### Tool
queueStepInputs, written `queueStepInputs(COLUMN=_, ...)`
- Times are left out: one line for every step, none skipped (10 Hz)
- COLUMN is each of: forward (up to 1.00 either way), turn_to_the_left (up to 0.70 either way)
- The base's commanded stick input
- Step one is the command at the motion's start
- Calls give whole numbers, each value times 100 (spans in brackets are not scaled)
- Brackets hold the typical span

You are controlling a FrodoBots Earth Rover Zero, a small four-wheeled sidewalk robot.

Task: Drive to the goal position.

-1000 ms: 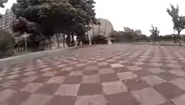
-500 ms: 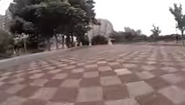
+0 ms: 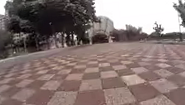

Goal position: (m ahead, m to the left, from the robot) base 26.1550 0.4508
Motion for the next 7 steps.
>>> queueStepInputs(forward=100, turn_to_the_left=0)
queueStepInputs(forward=100, turn_to_the_left=0)
queueStepInputs(forward=100, turn_to_the_left=0)
queueStepInputs(forward=100, turn_to_the_left=0)
queueStepInputs(forward=100, turn_to_the_left=0)
queueStepInputs(forward=100, turn_to_the_left=0)
queueStepInputs(forward=100, turn_to_the_left=0)
